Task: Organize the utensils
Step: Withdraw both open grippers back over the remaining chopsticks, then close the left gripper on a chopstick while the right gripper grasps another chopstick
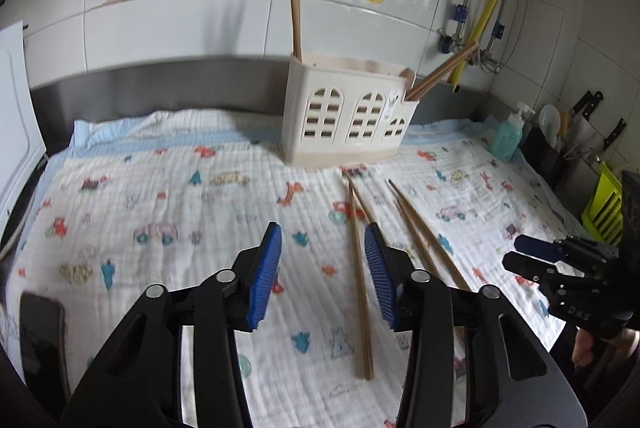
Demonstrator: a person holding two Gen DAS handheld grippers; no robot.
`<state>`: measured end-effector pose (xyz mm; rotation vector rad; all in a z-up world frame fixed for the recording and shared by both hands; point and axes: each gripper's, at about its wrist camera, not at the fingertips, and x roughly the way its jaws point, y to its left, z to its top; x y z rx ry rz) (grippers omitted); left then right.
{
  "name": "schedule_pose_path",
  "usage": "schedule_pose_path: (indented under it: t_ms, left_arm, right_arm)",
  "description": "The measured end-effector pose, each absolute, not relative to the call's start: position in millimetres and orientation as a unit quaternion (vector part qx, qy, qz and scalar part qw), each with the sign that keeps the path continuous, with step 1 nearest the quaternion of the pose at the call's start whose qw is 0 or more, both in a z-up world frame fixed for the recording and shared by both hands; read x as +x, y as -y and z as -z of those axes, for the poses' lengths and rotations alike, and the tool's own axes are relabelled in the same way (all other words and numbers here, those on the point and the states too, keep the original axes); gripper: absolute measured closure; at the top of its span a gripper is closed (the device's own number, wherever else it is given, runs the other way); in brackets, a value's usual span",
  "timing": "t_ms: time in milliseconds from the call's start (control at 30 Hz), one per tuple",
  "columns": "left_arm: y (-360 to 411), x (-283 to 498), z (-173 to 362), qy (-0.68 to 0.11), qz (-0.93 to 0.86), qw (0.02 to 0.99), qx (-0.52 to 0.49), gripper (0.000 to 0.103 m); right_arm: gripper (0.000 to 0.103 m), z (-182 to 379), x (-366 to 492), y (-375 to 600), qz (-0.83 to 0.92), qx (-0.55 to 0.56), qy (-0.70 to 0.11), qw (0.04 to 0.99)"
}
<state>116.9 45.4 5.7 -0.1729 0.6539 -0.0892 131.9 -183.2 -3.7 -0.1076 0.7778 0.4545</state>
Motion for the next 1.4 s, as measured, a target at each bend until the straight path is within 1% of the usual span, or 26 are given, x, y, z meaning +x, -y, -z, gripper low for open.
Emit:
schedule_pose_path:
  t_ms: [133, 333, 500, 667, 800, 1000, 1100, 1167, 1233, 1400]
  left_arm:
    - [-40, 109, 8, -0.332, 0.036, 0.939, -0.077, 0.054]
    - [-38, 104, 22, -0.347, 0.04, 0.933, -0.083, 0.054]
    - [-35, 101, 31, -0.355, 0.044, 0.93, -0.083, 0.054]
    - [-25, 100, 40, -0.368, 0.057, 0.925, -0.072, 0.054]
    - [-18, 100, 45, -0.373, 0.069, 0.923, -0.069, 0.055]
    - [-7, 104, 55, -0.381, 0.078, 0.919, -0.058, 0.057]
    - [-1, 108, 61, -0.391, 0.085, 0.915, -0.054, 0.067]
    - [1, 111, 65, -0.393, 0.086, 0.914, -0.051, 0.07]
    - [3, 114, 67, -0.396, 0.086, 0.913, -0.049, 0.076]
    - [7, 121, 73, -0.404, 0.081, 0.91, -0.039, 0.084]
  right_arm:
    - [0.075, 26, 131, 181, -0.214, -0.046, -0.394, 0.893]
    - [0.084, 44, 137, 180, -0.214, -0.027, -0.41, 0.886]
    - [0.085, 52, 143, 179, -0.214, -0.017, -0.42, 0.882]
    - [0.089, 59, 147, 177, -0.209, -0.011, -0.426, 0.88]
    - [0.09, 63, 148, 176, -0.207, -0.011, -0.431, 0.878]
    - [0.095, 64, 148, 178, -0.201, -0.007, -0.429, 0.881]
    - [0.096, 64, 146, 178, -0.199, -0.011, -0.427, 0.882]
    - [0.096, 64, 145, 177, -0.198, -0.016, -0.426, 0.883]
    - [0.096, 64, 145, 178, -0.198, -0.015, -0.426, 0.883]
    - [0.096, 64, 146, 178, -0.198, -0.015, -0.425, 0.883]
